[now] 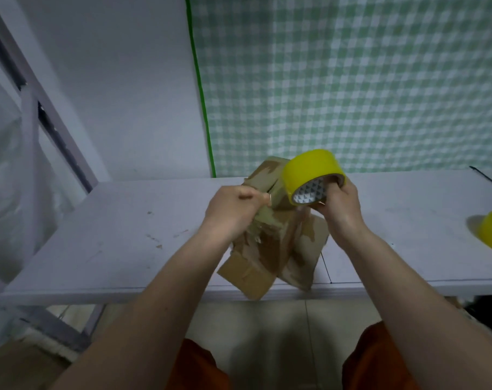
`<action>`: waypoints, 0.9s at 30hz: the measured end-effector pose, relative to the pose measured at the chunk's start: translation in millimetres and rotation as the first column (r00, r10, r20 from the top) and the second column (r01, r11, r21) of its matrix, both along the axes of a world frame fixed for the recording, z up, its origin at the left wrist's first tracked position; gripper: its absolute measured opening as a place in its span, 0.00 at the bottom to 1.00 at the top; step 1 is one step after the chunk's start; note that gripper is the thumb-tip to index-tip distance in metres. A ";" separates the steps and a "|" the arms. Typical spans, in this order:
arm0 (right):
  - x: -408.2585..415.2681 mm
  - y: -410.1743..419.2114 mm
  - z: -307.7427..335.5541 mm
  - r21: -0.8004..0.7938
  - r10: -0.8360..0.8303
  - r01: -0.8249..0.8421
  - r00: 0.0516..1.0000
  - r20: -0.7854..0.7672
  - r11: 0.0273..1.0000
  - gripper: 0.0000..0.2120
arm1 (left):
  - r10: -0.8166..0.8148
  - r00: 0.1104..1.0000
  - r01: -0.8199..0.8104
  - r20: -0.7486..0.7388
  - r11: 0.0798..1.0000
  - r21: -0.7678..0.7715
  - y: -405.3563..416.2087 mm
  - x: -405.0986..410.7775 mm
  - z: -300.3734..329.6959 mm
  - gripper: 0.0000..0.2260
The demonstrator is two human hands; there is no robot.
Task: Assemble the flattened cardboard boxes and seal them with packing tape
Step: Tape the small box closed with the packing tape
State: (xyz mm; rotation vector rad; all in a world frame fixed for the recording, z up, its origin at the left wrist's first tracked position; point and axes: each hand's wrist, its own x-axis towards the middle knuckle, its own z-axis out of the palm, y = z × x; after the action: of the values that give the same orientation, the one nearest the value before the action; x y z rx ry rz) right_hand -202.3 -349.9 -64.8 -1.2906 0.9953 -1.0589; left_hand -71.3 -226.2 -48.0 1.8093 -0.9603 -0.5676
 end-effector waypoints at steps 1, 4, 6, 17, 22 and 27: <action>-1.8 -0.2 1.3 0.006 0.012 -0.012 1.000 0.017 1.000 0.08 | 0.052 0.999 -0.053 -0.005 0.998 -0.024 0.4 -2.1 1.2 0.05; -11.1 6.5 4.3 -0.061 -0.007 0.007 1.000 0.003 0.998 0.09 | 0.176 0.976 -0.193 -0.127 0.971 -0.140 4.0 -1.9 5.4 0.05; -18.6 15.1 4.7 -0.123 -0.013 0.008 0.999 -0.042 0.992 0.10 | 0.170 0.964 -0.209 -0.204 0.959 -0.189 8.9 -1.0 6.7 0.06; -40.5 47.2 9.0 -0.483 0.001 -0.143 0.959 -0.282 0.864 0.21 | 0.202 0.973 -0.221 -0.108 0.952 -0.212 27.1 20.4 3.2 0.06; -35.7 55.3 1.0 -0.443 -0.042 -0.074 0.968 -0.248 0.893 0.11 | 0.172 0.983 -0.178 -0.058 0.977 -0.120 32.2 30.0 2.7 0.08; -20.6 73.1 -6.7 -0.247 -0.071 0.051 0.995 -0.072 0.968 0.05 | 0.123 0.974 -0.133 -0.191 0.990 -0.043 28.1 31.5 -2.8 0.09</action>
State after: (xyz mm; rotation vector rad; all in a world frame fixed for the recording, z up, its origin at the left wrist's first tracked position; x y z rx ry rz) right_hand -222.9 -276.8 -71.5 -1.5214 0.9924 -1.2145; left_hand -39.8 -198.1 -50.8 1.7197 -0.7192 -0.6132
